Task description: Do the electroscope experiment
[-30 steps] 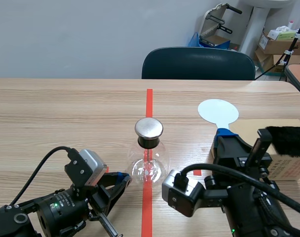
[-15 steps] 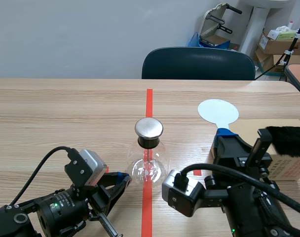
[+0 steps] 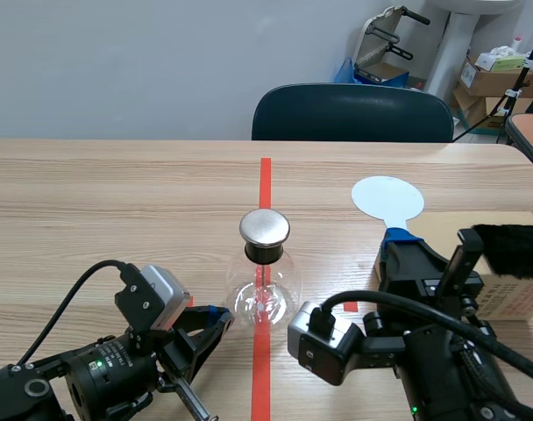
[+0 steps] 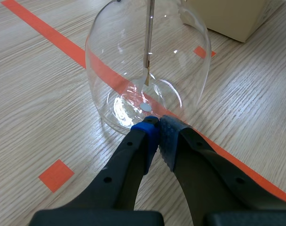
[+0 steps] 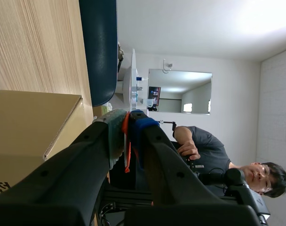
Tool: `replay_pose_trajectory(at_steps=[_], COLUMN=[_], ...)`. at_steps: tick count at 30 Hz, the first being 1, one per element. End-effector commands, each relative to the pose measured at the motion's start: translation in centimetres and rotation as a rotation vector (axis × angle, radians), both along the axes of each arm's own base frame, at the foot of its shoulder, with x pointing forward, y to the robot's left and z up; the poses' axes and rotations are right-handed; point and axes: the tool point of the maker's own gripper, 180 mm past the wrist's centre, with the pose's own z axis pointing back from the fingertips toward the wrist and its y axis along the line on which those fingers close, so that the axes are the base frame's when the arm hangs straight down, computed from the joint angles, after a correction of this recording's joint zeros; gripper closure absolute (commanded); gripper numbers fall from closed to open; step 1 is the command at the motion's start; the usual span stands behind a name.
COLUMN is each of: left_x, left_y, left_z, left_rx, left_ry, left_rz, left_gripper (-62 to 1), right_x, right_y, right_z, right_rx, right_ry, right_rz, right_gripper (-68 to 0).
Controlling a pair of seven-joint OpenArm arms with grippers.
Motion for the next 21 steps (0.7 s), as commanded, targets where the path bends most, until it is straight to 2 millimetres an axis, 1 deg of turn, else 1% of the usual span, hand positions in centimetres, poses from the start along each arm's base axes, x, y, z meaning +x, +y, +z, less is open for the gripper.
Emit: replay_pose_trajectory(at_steps=[1, 14, 16, 19, 21], left_x=[0.2, 0.2, 0.2, 0.2, 0.2], left_y=[-0.4, -0.4, -0.4, -0.2, 0.0], left_z=[0.6, 0.6, 0.6, 0.6, 0.5], left_rx=[-0.023, -0.024, -0.023, -0.019, -0.014], left_ry=[-0.015, -0.016, -0.016, -0.016, -0.016], left_rz=[-0.002, -0.001, -0.001, -0.001, -0.002], left_gripper=[-2.7, -2.7, -2.7, -2.7, -2.7], right_x=[0.3, 0.4, 0.4, 0.6, 0.6], right_y=[-0.2, -0.5, -1.1, -2.6, -3.4], right_z=[0.9, 1.0, 1.0, 1.1, 1.5], right_rx=[0.002, 0.002, 0.002, -0.001, 0.001], right_ry=[-0.034, -0.035, -0.036, -0.042, -0.067], right_rz=[0.002, -0.014, -0.045, -0.12, -0.143], right_gripper=[-0.8, -0.8, -0.8, -0.9, -0.9])
